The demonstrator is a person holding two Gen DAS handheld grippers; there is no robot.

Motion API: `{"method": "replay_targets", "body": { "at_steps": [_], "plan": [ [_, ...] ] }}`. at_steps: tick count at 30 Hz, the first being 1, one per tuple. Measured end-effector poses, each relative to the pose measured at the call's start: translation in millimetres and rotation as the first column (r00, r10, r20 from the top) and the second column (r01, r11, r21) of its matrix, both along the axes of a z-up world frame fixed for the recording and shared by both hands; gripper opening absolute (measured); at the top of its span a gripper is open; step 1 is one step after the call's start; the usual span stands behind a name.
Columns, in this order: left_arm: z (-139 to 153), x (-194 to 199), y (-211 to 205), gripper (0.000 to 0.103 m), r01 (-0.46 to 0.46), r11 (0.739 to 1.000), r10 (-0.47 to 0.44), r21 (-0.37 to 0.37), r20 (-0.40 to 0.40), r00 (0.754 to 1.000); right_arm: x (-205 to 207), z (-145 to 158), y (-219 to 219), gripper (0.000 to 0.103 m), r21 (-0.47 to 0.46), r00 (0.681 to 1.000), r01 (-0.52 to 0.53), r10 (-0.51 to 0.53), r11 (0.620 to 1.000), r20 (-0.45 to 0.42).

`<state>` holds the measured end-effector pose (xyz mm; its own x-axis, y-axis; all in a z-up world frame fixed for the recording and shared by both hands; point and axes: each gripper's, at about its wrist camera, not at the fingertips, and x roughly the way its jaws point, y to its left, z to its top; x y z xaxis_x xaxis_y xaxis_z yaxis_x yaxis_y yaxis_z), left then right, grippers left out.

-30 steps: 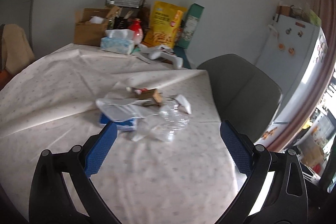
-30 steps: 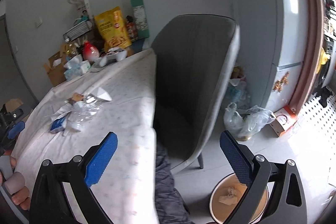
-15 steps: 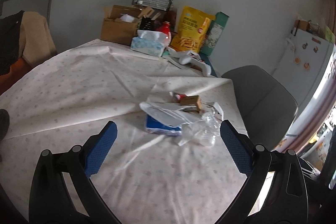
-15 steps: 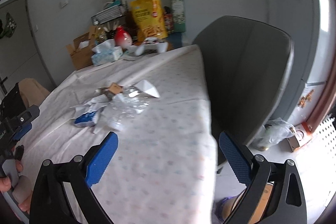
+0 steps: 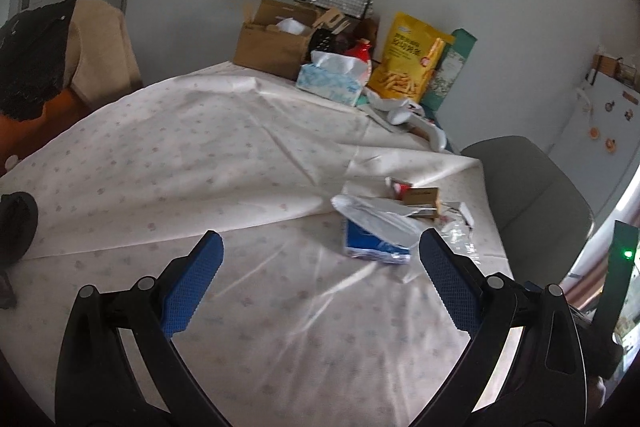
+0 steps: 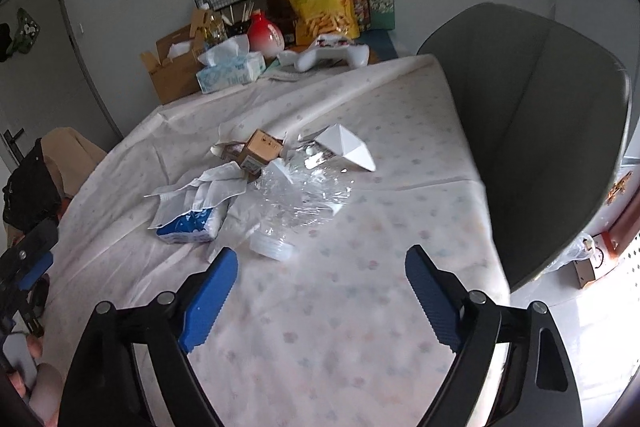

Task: Collect trash
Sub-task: 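Move both tools back over the table toward the remaining trash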

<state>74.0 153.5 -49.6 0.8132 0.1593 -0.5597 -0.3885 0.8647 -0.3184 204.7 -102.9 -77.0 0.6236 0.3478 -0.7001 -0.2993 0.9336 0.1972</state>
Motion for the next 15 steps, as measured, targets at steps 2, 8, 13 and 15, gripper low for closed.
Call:
{"method": "replay_targets", "body": {
  "at_steps": [2, 8, 13, 15],
  "plan": [
    [-3, 0, 4, 0.097, -0.009, 1.0, 0.009, -0.006, -0.005, 1.0, 9, -8, 7, 0.08, 0.006, 1.0, 0.004, -0.004, 1.0, -0.028],
    [-7, 5, 6, 0.097, -0.016, 1.0, 0.016, -0.006, -0.022, 1.0, 31, -25, 11, 0.069, 0.011, 0.996, 0.027, -0.026, 1.0, -0.087],
    [-9, 8, 4, 0.097, -0.01, 1.0, 0.01, -0.005, -0.028, 1.0, 39, -30, 8, 0.023, 0.049, 0.992, 0.015, -0.009, 0.999, -0.127],
    [-9, 9, 2, 0.097, -0.003, 1.0, 0.002, -0.007, -0.028, 1.0, 39, -33, 7, 0.011, 0.076, 0.988, -0.006, 0.018, 0.997, -0.155]
  ]
}}
